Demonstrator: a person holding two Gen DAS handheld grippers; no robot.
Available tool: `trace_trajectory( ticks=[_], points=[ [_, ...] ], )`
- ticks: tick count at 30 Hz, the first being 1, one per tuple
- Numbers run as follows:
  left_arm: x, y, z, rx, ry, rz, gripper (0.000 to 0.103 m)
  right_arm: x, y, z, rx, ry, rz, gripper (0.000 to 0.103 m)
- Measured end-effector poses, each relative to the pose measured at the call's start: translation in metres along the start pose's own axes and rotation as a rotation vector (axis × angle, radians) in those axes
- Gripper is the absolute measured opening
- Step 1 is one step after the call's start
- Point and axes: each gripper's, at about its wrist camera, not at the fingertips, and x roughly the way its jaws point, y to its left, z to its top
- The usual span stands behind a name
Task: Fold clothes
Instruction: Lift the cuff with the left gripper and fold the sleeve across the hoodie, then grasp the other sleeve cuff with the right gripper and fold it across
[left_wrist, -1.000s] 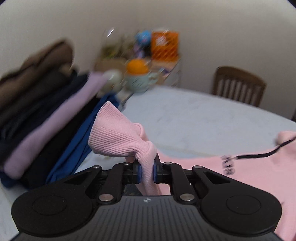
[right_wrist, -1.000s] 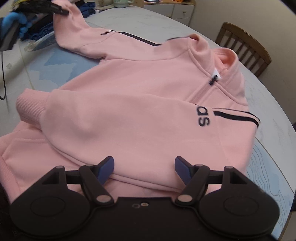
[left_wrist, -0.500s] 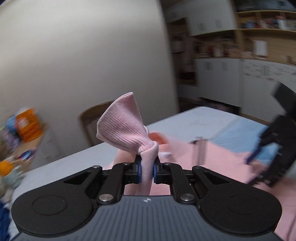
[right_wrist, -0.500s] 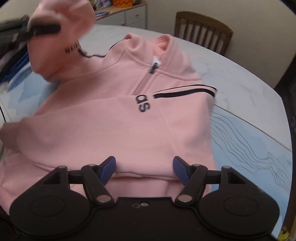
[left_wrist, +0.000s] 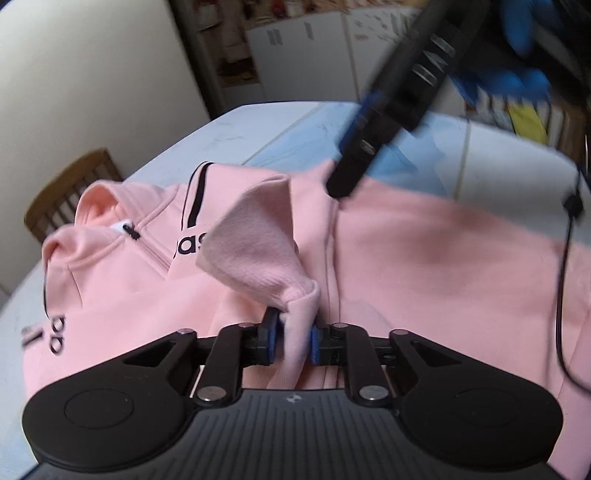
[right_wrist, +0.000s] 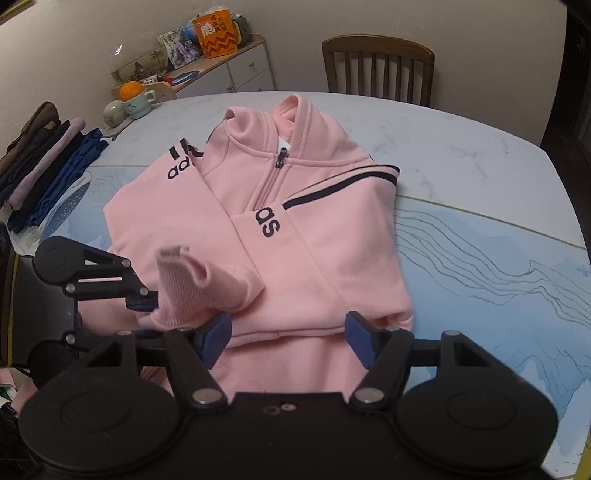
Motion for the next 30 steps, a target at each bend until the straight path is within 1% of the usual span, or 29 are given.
trace_trajectory(
  ticks=[1,2,3,4,5,6,7,9,11,13,15,17,20,22,24,27,30],
  points=[
    [-0.002,0.0,0.001,0.003,0.005,-0.016,0.018,-0.003,0.0,0.002,-0.001,-0.004,0.009,0.103],
    [-0.007,0.001,0.0,-0.017,0.007,-0.038,0.02,-0.006,-0.001,0.004,0.005,-0.009,0.023,0.103],
    [-0.019,0.005,-0.004,-0.049,0.009,-0.062,0.029,-0.009,-0.002,0.006,0.014,-0.014,0.039,0.103],
    [-0.029,0.009,-0.008,-0.077,0.008,-0.074,0.046,-0.011,-0.004,0.007,0.028,-0.016,0.056,0.103],
    [-0.038,0.01,-0.014,-0.088,-0.001,-0.046,0.06,-0.013,-0.006,0.009,0.043,-0.019,0.074,0.103],
    [-0.047,0.012,-0.02,-0.099,-0.009,-0.018,0.079,-0.015,-0.008,0.01,0.057,-0.021,0.091,0.103],
    [-0.055,0.014,-0.026,-0.11,-0.018,0.01,0.081,-0.015,-0.01,0.012,0.07,-0.02,0.097,0.103],
    [-0.07,0.017,-0.038,-0.133,-0.027,0.07,0.081,-0.008,-0.009,0.013,0.084,0.0,0.107,0.103],
    [-0.065,0.021,-0.047,-0.162,0.033,0.166,0.081,0.003,-0.006,0.014,0.097,0.029,0.121,0.103],
    [-0.058,0.027,-0.054,-0.199,0.07,0.209,0.081,0.015,-0.003,0.014,0.117,0.059,0.143,0.103],
    [-0.052,0.033,-0.061,-0.236,0.107,0.246,0.081,0.033,0.0,0.013,0.18,0.106,0.161,0.103],
    [-0.049,0.035,-0.069,-0.273,0.125,0.241,0.081,0.051,0.003,0.011,0.24,0.152,0.17,0.103],
    [-0.048,0.037,-0.078,-0.333,0.125,0.231,0.081,0.065,0.02,0.002,0.199,0.213,0.144,0.103],
    [-0.047,0.041,-0.08,-0.371,0.12,0.222,0.081,0.063,0.031,-0.004,0.147,0.218,0.135,0.103],
    [-0.046,0.044,-0.082,-0.384,0.115,0.214,0.081,0.05,0.039,-0.003,0.09,0.189,0.12,0.103],
    [-0.047,0.045,-0.085,-0.385,0.108,0.203,0.082,0.011,0.039,0.008,0.06,0.13,0.155,0.103],
    [-0.046,0.047,-0.086,-0.388,0.104,0.195,0.083,-0.032,0.024,0.008,0.105,0.081,0.172,0.103]
  ],
)
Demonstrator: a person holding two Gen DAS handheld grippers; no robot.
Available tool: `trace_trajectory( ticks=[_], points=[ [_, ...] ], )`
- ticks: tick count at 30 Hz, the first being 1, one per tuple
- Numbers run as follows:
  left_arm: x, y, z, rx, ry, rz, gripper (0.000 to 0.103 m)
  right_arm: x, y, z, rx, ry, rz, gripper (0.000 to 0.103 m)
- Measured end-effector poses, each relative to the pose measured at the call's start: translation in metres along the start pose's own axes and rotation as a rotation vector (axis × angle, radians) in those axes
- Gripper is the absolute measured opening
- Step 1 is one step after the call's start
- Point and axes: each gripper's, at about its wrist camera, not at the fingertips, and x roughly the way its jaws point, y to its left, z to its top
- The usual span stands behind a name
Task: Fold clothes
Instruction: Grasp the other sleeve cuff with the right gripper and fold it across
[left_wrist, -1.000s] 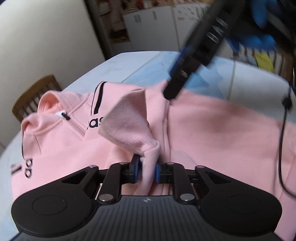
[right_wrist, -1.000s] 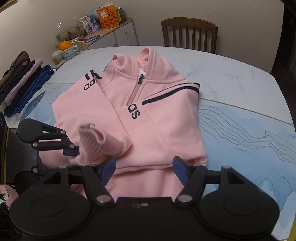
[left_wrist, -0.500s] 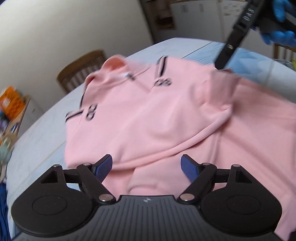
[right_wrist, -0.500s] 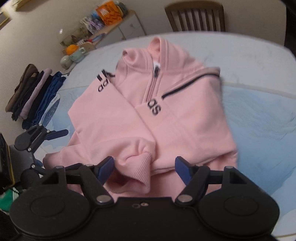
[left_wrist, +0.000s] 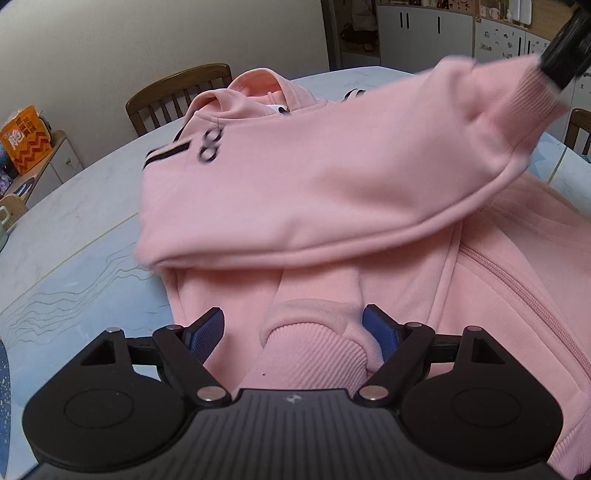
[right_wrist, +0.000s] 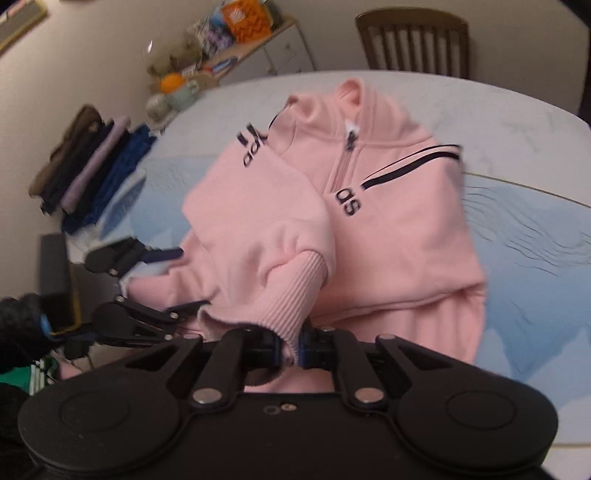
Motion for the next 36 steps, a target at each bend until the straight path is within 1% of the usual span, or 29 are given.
trace_trajectory(
  ticks=[3,6,7,9,11,13,14,16,17,20,24,26,29,33,34,36],
  points=[
    [0.0,0.0,0.001,0.003,-0.009,0.005,0.083,-0.018,-0.024,-0.02,0.107,0.008,-0.013,0.103],
    [-0.004,-0.002,0.006,0.021,-0.03,0.035,0.083,0.002,-0.052,-0.044,0.228,0.056,-0.032,0.103],
    [-0.006,-0.003,0.009,0.033,-0.038,0.048,0.083,0.014,-0.057,-0.048,0.244,0.069,-0.043,0.103],
    [-0.011,0.001,0.018,0.05,-0.055,0.078,0.083,0.026,-0.06,-0.05,0.246,0.079,-0.06,0.103],
    [-0.014,0.015,0.03,0.033,-0.057,0.084,0.083,0.038,-0.062,-0.051,0.248,0.089,-0.076,0.103],
    [-0.014,0.031,0.038,0.039,-0.051,0.088,0.083,0.036,-0.063,-0.051,0.247,0.08,-0.072,0.103],
    [-0.01,0.039,0.04,0.072,-0.04,0.1,0.083,0.036,-0.063,-0.052,0.254,0.079,-0.071,0.103],
    [0.007,0.056,0.039,0.147,0.018,0.129,0.083,0.034,-0.066,-0.053,0.263,0.081,-0.072,0.103],
    [0.015,0.062,0.037,0.167,0.036,0.133,0.083,0.035,-0.067,-0.054,0.265,0.084,-0.072,0.103],
    [0.035,0.072,0.033,0.202,0.034,0.148,0.083,0.036,-0.066,-0.053,0.269,0.091,-0.074,0.103],
    [0.05,0.061,0.041,0.223,-0.028,0.17,0.083,0.038,-0.065,-0.05,0.286,0.1,-0.078,0.103],
    [0.054,0.06,0.046,0.201,-0.072,0.193,0.083,0.036,-0.064,-0.05,0.306,0.101,-0.074,0.103],
    [0.046,0.077,0.049,0.113,-0.134,0.203,0.084,0.025,-0.059,-0.053,0.347,0.07,-0.024,0.103],
    [0.033,0.113,0.042,-0.005,-0.152,0.209,0.084,0.008,-0.047,-0.061,0.393,-0.002,0.08,0.103],
    [0.033,0.119,0.04,-0.022,-0.144,0.186,0.084,0.011,-0.045,-0.063,0.401,0.002,0.081,0.103],
    [0.039,0.123,0.036,-0.027,-0.117,0.139,0.084,0.031,-0.048,-0.069,0.407,0.046,0.028,0.103]
  ],
)
